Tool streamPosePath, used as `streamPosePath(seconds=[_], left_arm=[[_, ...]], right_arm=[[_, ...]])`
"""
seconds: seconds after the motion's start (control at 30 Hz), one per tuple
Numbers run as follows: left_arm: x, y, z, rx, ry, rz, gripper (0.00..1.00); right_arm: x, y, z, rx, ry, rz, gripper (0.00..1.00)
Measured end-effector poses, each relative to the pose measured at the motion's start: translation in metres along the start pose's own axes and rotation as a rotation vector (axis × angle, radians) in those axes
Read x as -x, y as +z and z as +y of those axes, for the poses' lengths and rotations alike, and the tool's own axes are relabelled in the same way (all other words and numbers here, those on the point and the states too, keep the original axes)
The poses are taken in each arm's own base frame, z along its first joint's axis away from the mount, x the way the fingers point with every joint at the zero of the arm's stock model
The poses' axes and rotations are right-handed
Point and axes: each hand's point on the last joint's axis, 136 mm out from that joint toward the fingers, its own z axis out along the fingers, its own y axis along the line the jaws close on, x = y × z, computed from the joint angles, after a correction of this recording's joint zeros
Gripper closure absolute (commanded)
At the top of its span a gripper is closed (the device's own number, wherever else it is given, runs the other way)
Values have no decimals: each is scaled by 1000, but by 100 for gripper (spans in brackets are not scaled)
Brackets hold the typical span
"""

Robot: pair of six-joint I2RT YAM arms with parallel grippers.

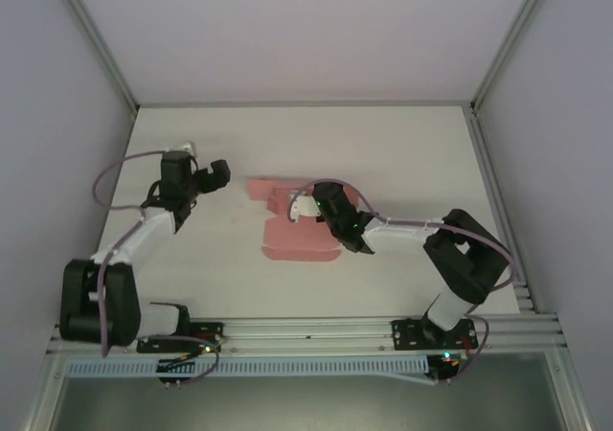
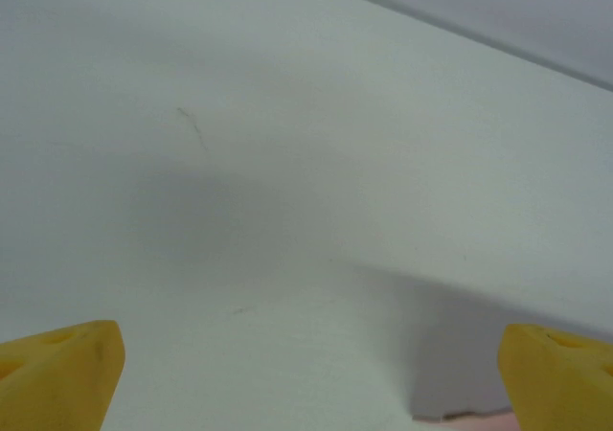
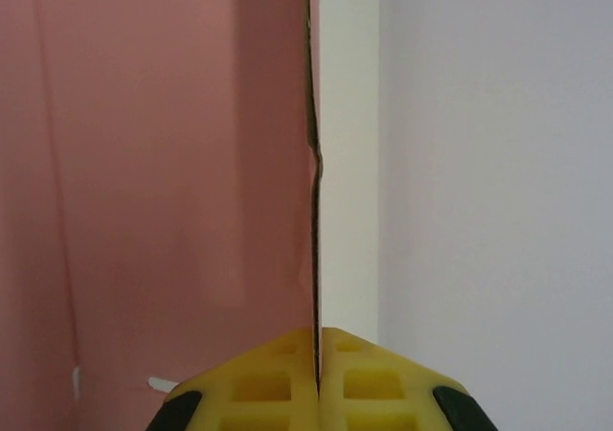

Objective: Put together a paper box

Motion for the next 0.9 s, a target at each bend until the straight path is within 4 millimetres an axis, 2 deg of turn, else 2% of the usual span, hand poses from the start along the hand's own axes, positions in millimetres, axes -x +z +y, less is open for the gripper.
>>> streamPosePath(seconds=[0.33, 0.43, 0.67, 0.9], left_arm=[[-18, 79, -28, -154, 77, 170, 0], [-31, 93, -35, -200, 106, 218, 1], [-44, 88, -61, -307, 176, 248, 18], [-73, 46, -91, -445, 237, 257, 30]], right_arm=[[0, 11, -6, -76, -6, -1, 100], [-2, 12, -5, -73, 4, 2, 100], [-8, 15, -3, -55, 34, 19, 100], [-9, 14, -3, -44, 57, 24, 100]])
